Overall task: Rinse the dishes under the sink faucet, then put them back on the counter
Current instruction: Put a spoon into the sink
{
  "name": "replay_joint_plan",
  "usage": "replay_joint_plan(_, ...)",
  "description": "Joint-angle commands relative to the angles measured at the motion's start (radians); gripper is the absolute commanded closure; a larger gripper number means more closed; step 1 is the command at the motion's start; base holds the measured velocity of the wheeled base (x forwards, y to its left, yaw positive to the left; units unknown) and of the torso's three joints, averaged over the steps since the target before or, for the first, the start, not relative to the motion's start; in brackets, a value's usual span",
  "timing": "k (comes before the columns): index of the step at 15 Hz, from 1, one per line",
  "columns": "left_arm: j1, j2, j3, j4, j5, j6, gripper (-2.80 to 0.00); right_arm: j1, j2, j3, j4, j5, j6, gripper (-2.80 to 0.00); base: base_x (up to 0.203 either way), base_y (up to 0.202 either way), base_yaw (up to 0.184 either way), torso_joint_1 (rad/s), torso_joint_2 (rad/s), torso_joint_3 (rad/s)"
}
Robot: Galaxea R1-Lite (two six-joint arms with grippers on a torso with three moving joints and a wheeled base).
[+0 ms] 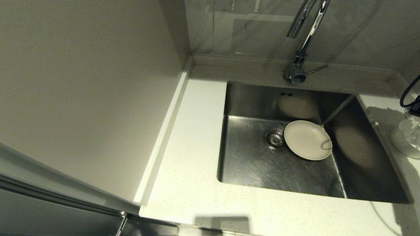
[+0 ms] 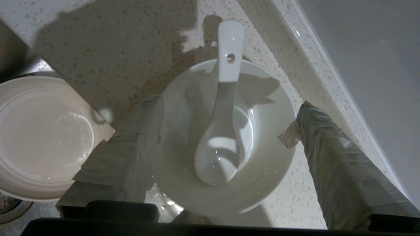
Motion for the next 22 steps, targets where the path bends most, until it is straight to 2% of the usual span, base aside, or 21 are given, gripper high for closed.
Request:
replay_joint_plan(1,0.000,-0.003,0.000,0.000,0.000,-0.001,0.00,-0.002,0.006,0.024,-0.016,-0.003,0.002,-2.80,0.000,0.000,0.000,0.000,0.00,0.000)
replay_joint_plan(22,0.000,-0.003,0.000,0.000,0.000,-0.001,0.00,0.001,0.054,0.065,-0.025,0.043,0.007,-2.80,0.000,0.000,0.000,0.000,0.00,0.000)
